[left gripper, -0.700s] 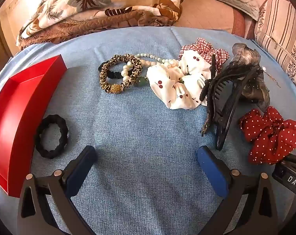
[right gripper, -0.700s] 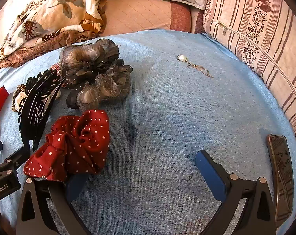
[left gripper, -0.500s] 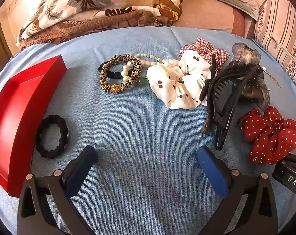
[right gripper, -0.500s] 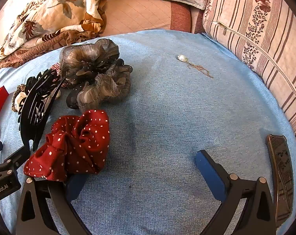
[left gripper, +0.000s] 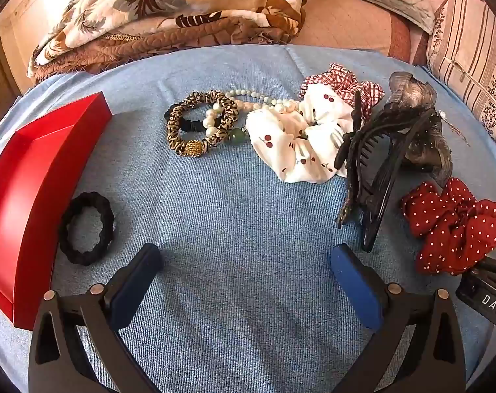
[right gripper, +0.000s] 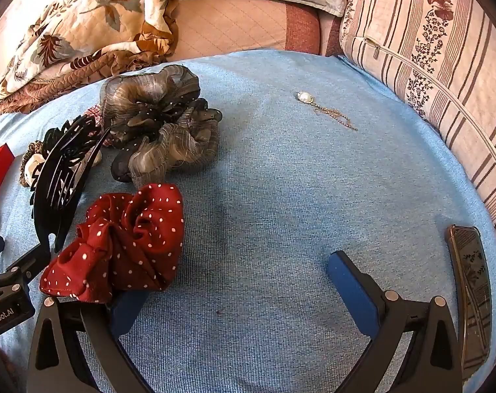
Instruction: Organize jewelry
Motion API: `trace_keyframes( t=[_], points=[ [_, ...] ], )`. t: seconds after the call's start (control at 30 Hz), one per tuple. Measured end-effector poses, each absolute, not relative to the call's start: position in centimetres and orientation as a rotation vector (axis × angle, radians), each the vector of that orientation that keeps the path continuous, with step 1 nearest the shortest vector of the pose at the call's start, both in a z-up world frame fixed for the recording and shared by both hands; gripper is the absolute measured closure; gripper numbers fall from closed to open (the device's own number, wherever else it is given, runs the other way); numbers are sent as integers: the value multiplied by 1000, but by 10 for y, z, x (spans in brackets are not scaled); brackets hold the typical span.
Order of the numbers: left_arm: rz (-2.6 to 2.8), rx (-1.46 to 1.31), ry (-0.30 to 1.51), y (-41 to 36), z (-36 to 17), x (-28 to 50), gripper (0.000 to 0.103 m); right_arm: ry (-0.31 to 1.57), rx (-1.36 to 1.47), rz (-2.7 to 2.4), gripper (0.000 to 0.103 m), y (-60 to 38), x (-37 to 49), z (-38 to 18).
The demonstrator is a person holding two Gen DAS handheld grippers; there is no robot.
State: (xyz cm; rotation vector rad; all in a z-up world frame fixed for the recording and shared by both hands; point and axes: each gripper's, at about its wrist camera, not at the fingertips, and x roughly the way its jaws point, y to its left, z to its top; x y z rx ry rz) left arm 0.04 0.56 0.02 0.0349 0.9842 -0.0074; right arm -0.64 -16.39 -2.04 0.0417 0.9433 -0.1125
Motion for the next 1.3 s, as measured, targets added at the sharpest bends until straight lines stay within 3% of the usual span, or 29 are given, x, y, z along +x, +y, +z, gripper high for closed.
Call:
trace_keyframes(
  t=[0.33, 0.83, 1.3],
  points=[
    [-71, 75, 1024, 5, 3, -6, 0, 1000, 79, -97, 0, -169, -3, -18],
    [-28, 63, 954, 68, 35, -124, 0, 1009, 52, -87, 0, -152, -105, -2],
    [72, 13, 674, 104, 132, -194, 0, 684, 17, -91, 1, -112, -184, 101]
  ],
)
